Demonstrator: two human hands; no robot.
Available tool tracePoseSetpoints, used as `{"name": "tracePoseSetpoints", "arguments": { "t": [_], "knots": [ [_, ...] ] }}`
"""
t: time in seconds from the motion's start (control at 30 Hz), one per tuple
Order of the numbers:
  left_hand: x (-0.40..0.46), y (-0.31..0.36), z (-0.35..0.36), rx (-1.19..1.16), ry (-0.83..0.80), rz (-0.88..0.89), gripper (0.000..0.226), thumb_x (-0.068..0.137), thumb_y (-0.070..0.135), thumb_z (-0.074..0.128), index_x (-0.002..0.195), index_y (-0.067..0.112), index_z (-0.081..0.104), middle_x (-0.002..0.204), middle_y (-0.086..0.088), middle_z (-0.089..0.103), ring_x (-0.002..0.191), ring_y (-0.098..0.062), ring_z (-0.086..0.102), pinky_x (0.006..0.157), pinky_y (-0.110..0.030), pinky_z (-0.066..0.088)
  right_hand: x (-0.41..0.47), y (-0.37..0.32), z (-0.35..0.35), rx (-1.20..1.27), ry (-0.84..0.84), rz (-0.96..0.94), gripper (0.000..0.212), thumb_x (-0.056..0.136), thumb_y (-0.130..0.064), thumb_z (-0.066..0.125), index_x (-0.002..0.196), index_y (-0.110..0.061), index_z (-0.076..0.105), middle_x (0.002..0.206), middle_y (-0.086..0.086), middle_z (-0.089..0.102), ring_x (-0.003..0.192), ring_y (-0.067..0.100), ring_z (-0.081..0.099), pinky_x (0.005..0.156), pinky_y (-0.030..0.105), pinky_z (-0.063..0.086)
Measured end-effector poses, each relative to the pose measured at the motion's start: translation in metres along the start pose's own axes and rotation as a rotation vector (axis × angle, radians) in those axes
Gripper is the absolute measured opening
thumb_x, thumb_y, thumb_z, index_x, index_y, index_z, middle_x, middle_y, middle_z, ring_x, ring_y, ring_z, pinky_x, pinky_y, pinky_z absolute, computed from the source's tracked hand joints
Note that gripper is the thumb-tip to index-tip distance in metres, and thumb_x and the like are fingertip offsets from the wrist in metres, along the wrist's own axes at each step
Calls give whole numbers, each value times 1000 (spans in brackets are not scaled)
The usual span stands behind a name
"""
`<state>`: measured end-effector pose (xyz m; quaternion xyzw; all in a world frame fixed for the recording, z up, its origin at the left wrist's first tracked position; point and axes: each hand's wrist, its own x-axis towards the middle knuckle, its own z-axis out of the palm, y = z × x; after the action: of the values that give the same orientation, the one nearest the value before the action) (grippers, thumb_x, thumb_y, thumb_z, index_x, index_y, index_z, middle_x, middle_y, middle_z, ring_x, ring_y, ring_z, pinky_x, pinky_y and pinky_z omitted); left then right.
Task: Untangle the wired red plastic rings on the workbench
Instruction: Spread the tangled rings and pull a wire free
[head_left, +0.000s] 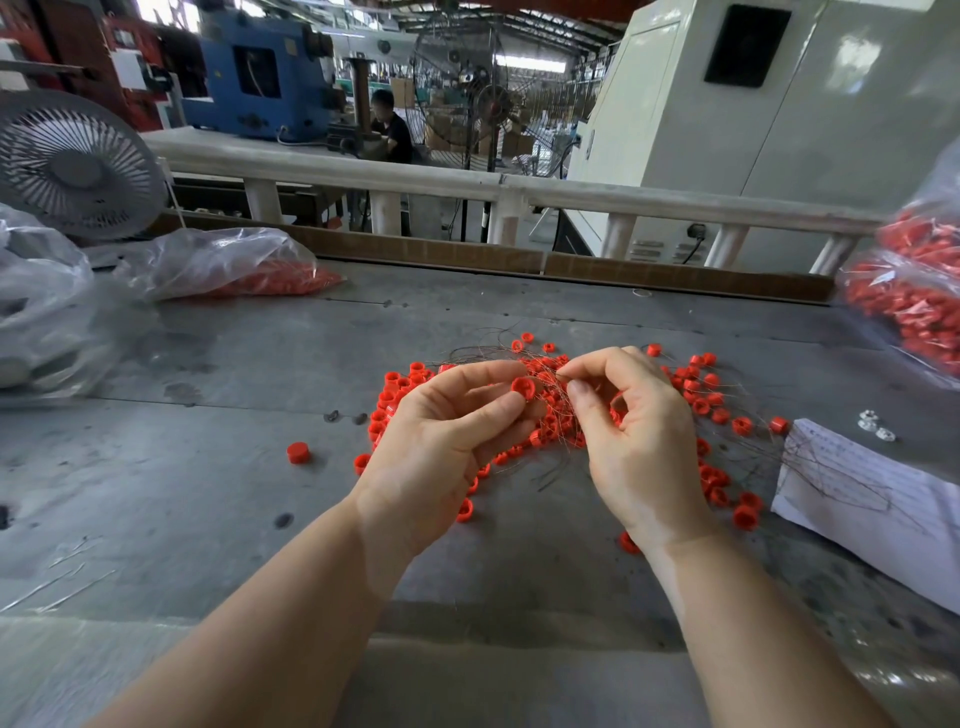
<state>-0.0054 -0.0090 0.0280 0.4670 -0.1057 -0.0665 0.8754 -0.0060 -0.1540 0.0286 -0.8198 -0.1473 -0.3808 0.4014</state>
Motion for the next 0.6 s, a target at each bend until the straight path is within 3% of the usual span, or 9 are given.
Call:
{"name": "tracePoseSetpoints", "arguments": {
  "t": [0.6],
  "knots": [
    [-1, 0, 1, 13, -9, 0, 23, 68, 6, 61, 81, 16, 77, 72, -2, 70, 65, -9, 67, 61, -16, 54, 0, 0, 0, 10, -5, 5, 10, 84, -7, 58, 83, -12, 66, 80, -9, 57, 82, 12, 55, 76, 24, 44]
  ]
}}
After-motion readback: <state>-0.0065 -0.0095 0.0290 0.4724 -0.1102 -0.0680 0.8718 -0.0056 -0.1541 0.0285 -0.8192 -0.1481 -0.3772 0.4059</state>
